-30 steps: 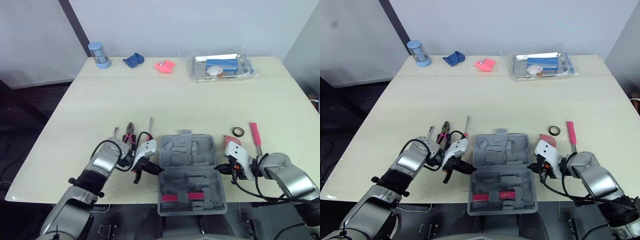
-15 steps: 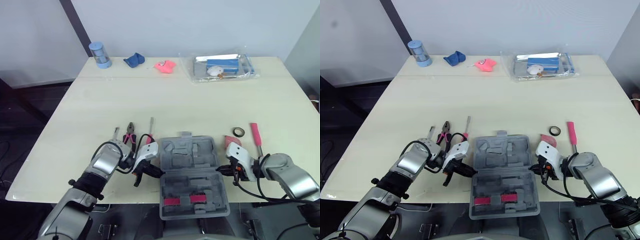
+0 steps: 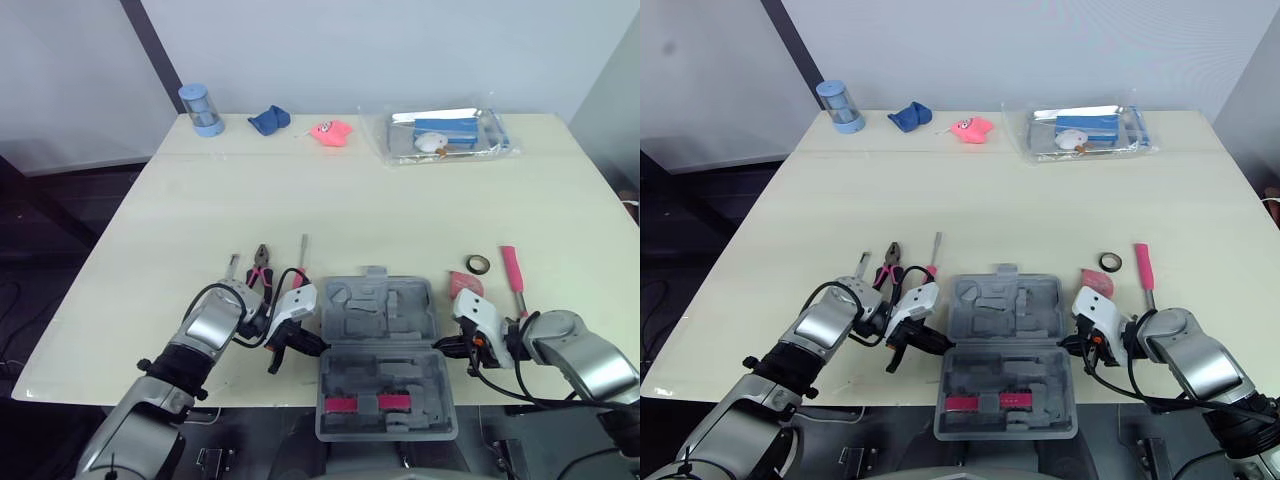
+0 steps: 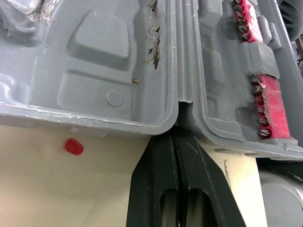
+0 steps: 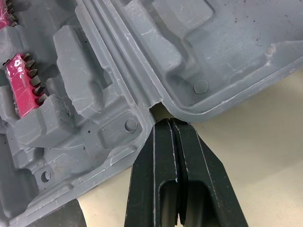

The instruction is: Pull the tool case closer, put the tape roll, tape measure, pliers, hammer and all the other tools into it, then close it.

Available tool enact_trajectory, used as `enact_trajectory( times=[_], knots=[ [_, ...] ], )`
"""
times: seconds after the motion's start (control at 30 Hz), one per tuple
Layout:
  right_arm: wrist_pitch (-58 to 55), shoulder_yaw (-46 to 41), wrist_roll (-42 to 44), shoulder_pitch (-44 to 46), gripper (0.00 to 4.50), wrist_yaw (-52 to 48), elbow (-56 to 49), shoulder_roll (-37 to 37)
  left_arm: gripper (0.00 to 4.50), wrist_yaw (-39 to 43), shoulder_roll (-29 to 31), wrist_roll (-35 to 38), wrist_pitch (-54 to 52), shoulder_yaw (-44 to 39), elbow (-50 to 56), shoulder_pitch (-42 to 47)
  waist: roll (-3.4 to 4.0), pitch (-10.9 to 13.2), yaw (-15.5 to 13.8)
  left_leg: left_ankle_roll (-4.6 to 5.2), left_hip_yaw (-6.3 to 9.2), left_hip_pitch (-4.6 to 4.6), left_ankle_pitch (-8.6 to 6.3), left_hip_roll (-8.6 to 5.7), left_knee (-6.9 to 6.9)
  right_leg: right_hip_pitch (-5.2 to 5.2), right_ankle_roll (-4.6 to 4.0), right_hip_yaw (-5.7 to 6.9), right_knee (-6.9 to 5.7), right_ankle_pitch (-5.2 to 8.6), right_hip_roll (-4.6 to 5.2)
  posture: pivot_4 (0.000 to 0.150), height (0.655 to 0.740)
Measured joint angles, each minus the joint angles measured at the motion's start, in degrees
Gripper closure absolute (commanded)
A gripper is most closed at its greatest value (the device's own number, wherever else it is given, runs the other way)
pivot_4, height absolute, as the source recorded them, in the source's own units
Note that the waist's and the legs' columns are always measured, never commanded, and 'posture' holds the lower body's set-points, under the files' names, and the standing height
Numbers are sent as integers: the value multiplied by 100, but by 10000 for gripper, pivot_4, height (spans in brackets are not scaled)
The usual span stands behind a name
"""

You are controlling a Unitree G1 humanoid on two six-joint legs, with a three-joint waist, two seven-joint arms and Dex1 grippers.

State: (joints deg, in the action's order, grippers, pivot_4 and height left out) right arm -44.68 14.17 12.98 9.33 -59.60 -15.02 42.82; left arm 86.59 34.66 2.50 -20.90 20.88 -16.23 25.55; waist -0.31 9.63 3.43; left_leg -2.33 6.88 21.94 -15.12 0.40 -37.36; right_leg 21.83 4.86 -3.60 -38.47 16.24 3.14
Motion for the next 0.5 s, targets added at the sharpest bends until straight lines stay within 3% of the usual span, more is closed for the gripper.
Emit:
enact_trajectory(
  times=[0.5],
  knots=[
    [-9,5,117,-4,44772,-15,-28,125,45000,-21,-7,2,55,-9,-11,13,0,0,-21,0,0,0,0,0,0,0,0,0,1,0,0,1500,7400]
  ],
)
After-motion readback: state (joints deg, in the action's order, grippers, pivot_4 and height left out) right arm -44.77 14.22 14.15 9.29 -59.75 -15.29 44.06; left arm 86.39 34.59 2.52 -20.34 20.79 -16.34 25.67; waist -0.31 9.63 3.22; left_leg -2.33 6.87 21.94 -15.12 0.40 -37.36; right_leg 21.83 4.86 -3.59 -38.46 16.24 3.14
